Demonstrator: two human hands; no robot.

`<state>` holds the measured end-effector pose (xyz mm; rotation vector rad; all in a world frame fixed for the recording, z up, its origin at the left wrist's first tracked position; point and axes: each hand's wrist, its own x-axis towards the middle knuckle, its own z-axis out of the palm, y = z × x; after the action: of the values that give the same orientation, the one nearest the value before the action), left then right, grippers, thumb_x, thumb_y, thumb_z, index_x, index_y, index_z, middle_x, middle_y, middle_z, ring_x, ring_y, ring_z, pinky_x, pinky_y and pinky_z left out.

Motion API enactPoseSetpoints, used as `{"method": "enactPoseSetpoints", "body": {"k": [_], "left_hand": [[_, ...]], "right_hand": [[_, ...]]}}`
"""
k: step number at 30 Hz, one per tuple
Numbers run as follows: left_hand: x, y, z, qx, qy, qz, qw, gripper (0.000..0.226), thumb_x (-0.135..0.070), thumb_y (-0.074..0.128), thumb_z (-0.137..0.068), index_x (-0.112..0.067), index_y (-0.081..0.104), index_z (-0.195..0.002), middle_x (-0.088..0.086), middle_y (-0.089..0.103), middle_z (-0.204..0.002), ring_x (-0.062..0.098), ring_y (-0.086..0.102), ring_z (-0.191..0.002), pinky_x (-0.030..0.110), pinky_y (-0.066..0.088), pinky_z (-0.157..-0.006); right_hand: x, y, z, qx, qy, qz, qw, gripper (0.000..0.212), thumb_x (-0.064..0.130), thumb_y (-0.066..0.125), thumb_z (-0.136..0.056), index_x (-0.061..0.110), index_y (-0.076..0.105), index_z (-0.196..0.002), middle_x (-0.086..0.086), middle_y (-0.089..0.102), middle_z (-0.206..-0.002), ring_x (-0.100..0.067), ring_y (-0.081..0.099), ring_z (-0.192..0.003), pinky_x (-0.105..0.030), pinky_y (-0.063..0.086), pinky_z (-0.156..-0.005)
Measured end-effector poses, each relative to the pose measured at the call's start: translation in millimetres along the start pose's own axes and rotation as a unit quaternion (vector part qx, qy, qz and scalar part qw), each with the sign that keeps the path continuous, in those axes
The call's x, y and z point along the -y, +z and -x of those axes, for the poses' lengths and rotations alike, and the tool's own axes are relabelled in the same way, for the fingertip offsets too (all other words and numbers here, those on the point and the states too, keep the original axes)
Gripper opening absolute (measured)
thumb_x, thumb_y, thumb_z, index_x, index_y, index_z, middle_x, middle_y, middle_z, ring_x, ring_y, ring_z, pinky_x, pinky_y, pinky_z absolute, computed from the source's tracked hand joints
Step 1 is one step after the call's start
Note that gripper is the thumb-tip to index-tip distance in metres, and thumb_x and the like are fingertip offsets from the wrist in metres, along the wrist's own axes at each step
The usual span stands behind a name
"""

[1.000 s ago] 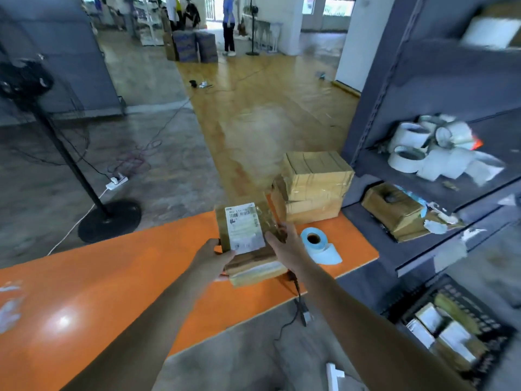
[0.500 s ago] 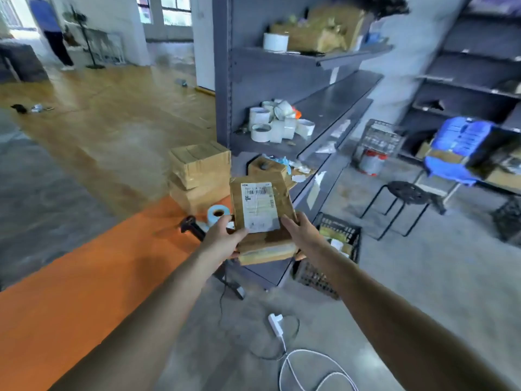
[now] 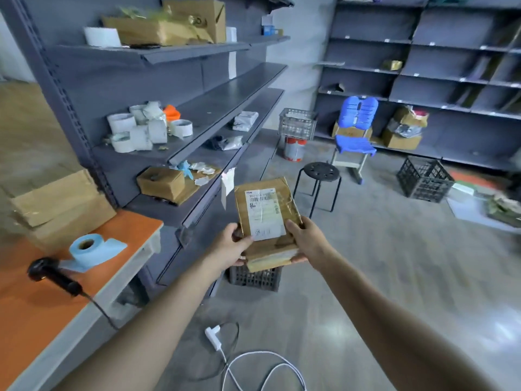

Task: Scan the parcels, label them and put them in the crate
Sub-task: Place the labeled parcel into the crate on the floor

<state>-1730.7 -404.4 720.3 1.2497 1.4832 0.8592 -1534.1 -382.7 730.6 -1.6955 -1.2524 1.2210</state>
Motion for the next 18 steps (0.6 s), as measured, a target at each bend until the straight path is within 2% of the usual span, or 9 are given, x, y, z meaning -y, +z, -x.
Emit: {"method": "enactPoseSetpoints", "body": {"k": [2, 5, 8, 10, 14, 18], "left_hand": [[-15, 40, -22, 0.008, 0.002, -0.007, 1.000, 0.025, -0.029, 0.061, -0.094, -0.032, 0.043, -0.111, -0.003, 0.058, -0.107, 0.018, 0.063, -0.093, 0.030, 0.058, -0.063], [-29, 89, -51, 0.013, 0.002, -0.004, 1.000, 0.021, -0.030, 0.061, -0.094, -0.036, 0.046, -0.108, -0.006, 0.059, -0.104, 0.012, 0.063, -0.086, 0.026, 0.056, -0.055], [-38, 128, -82, 0.010, -0.021, -0.005, 1.000, 0.030, -0.033, 0.058, -0.095, -0.029, 0.047, -0.122, -0.002, 0.058, -0.114, 0.011, 0.063, -0.086, 0.022, 0.053, -0.050], [-42, 143, -105, 0.003, -0.037, -0.011, 0.999, 0.035, -0.037, 0.057, -0.095, -0.029, 0.045, -0.126, -0.004, 0.059, -0.112, 0.012, 0.064, -0.087, 0.026, 0.056, -0.055], [-42, 160, -158, -0.012, -0.057, -0.027, 0.998, 0.034, -0.043, 0.055, -0.092, -0.034, 0.045, -0.124, -0.006, 0.060, -0.108, 0.018, 0.066, -0.092, 0.038, 0.061, -0.073], [-36, 174, -223, -0.032, -0.081, -0.019, 0.996, 0.036, -0.040, 0.052, -0.095, -0.031, 0.044, -0.129, -0.006, 0.059, -0.108, 0.019, 0.065, -0.095, 0.034, 0.059, -0.069]], "right_hand": [[-9, -42, -23, -0.009, 0.002, -0.002, 1.000, 0.037, 0.036, 0.052, -0.097, 0.025, 0.050, -0.132, -0.003, 0.061, -0.117, -0.029, 0.064, -0.098, -0.047, 0.061, -0.055], [-20, -92, -52, -0.023, 0.006, 0.000, 1.000, 0.038, 0.035, 0.052, -0.097, 0.023, 0.049, -0.133, -0.002, 0.059, -0.114, -0.029, 0.063, -0.098, -0.044, 0.061, -0.053], [-31, -131, -83, -0.022, 0.013, 0.029, 0.999, 0.036, 0.036, 0.052, -0.097, 0.023, 0.049, -0.131, -0.002, 0.058, -0.111, -0.028, 0.062, -0.096, -0.043, 0.061, -0.053], [-38, -150, -106, -0.020, 0.020, 0.040, 0.999, 0.034, 0.037, 0.052, -0.097, 0.025, 0.050, -0.128, -0.004, 0.059, -0.114, -0.030, 0.062, -0.099, -0.047, 0.061, -0.057], [-48, -172, -158, -0.015, 0.037, 0.048, 0.998, 0.020, 0.035, 0.052, -0.095, 0.031, 0.050, -0.115, -0.004, 0.059, -0.115, -0.031, 0.061, -0.100, -0.047, 0.061, -0.056], [-53, -184, -228, -0.007, 0.042, 0.084, 0.996, 0.020, 0.035, 0.053, -0.095, 0.032, 0.049, -0.115, -0.005, 0.060, -0.116, -0.031, 0.061, -0.101, -0.047, 0.061, -0.054]]}}
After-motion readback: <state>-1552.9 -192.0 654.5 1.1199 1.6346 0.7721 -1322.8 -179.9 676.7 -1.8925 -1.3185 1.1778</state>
